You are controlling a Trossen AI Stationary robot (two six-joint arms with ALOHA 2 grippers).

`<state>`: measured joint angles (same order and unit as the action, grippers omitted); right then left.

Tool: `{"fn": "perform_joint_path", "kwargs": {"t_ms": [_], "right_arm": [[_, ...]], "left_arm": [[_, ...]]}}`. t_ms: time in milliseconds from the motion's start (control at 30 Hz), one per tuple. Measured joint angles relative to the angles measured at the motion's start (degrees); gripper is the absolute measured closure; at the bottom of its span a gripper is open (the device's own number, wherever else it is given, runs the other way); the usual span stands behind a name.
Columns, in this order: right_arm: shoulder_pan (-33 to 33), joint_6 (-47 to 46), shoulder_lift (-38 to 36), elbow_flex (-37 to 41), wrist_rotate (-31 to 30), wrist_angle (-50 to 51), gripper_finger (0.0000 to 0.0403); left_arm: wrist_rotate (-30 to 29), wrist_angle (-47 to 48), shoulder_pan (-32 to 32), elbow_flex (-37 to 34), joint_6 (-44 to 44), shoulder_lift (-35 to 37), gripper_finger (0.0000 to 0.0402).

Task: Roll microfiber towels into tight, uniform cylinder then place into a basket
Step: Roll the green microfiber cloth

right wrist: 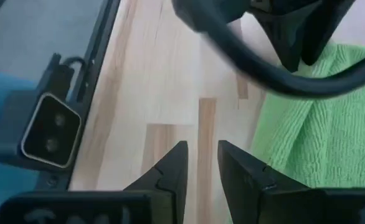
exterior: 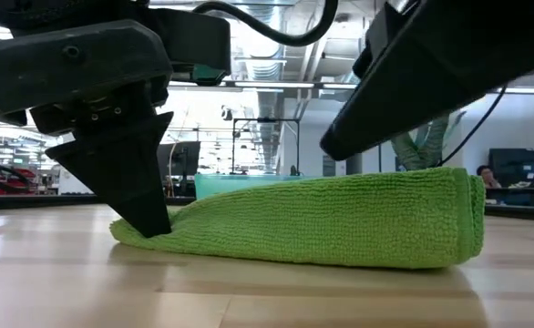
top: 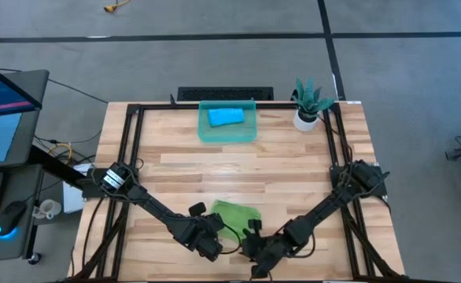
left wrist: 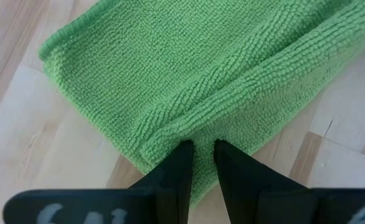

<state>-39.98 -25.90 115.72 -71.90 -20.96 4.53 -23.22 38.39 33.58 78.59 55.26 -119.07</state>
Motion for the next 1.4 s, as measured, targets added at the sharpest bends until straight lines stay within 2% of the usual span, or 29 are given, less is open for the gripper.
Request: {"fn": "perform_joint_path", "kwargs": {"t_ms": [267, 533, 800, 1000, 1200, 1400], "right_arm": [[1.45, -5.05, -0.02, 2.56, 0.62, 1.07, 0.0299], [1.75, -8.88, -0.03, 2.68, -2.41, 4.55, 0.0317], [2.63, -22.22, -0.11, 2.64, -6.76, 14.12, 0.0334], [3.8, -27.48, -0.14, 2.6, -4.11, 16.01, 0.0338], [4.64, -27.66, -0.24, 2.54, -1.56, 16.3, 0.0338], [5.15, -26.65, -0.24, 2.54, -1.38, 16.68, 0.0338]], "left_arm": [[-0.48, -0.7, 0.0, 0.0, 0.33, -0.04, 0.0335], [-0.55, -0.61, 0.0, 0.02, 0.75, -0.04, 0.0335], [-0.57, -0.55, -0.02, 0.04, 1.05, -0.04, 0.0335], [-0.57, -0.52, -0.04, 0.04, 0.05, -0.04, 0.0335], [-1.15, -0.52, -0.03, 0.04, -3.01, -0.06, 0.0333], [-1.5, -0.48, -0.04, 0.04, -6.8, -0.09, 0.0306]]}}
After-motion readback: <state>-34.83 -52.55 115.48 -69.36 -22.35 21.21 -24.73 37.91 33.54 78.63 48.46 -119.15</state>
